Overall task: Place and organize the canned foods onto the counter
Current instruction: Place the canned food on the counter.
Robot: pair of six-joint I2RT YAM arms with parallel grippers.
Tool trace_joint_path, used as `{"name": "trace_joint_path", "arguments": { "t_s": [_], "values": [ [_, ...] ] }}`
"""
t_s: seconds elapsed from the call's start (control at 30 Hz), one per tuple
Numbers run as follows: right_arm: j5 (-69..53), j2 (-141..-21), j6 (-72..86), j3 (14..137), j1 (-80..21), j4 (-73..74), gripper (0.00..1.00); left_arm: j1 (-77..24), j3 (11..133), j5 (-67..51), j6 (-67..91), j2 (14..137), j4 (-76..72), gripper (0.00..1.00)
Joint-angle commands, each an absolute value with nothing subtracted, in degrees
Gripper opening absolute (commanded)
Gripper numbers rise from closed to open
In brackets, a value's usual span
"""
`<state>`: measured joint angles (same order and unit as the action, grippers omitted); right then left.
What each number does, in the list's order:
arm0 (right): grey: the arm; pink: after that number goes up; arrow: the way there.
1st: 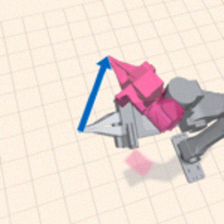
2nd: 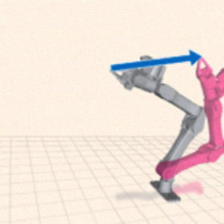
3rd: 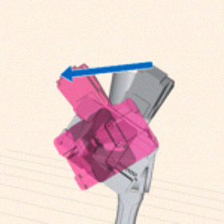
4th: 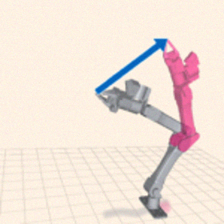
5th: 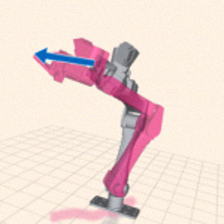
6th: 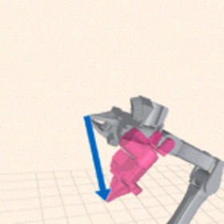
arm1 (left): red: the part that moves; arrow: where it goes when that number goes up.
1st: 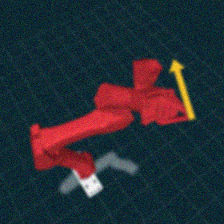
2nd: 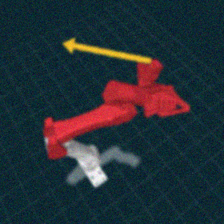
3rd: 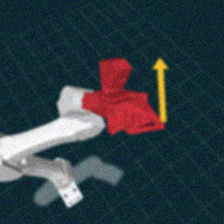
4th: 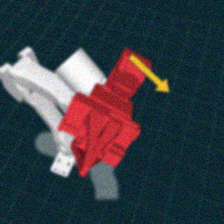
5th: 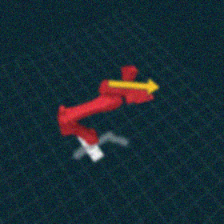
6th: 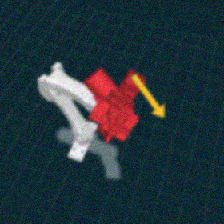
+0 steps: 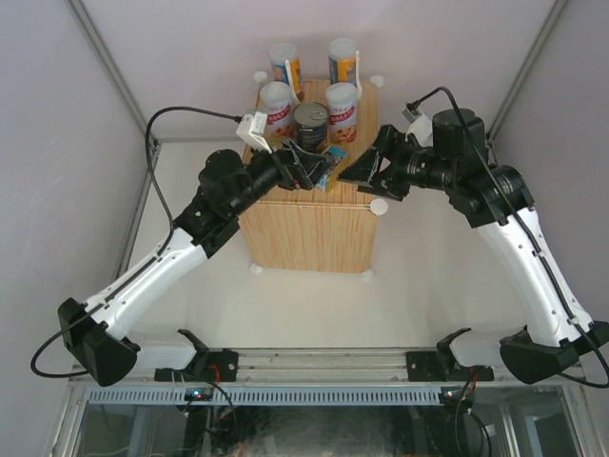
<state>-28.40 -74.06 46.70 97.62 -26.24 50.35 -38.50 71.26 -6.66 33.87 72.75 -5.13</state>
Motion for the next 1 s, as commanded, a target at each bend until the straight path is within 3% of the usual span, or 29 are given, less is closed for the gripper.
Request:
{"name": "trace_joint_path", "arguments": {
  "t_s": [0.0,0.5,0.8,0.97],
  "values": [
    [-16.0,-76.67,40.34,104.64,-29.51,55.3,0.7,-38.67,75.0,-3.81,32.58,69.09,-3.71,0.98],
    [19.77,-89.01,44.29,122.69,-44.24,65.66,0.69,-38.67,70.58,2.05,32.33,60.44,-3.52,0.96],
    [30.39,-97.71,52.09,135.87,-50.24,76.17,0.73,-38.23,67.48,3.26,32.17,55.68,-3.69,0.96],
    [34.92,-99.58,54.01,137.23,-53.17,76.39,0.8,-38.23,66.42,3.25,32.08,54.37,-3.67,0.96]
  ]
}}
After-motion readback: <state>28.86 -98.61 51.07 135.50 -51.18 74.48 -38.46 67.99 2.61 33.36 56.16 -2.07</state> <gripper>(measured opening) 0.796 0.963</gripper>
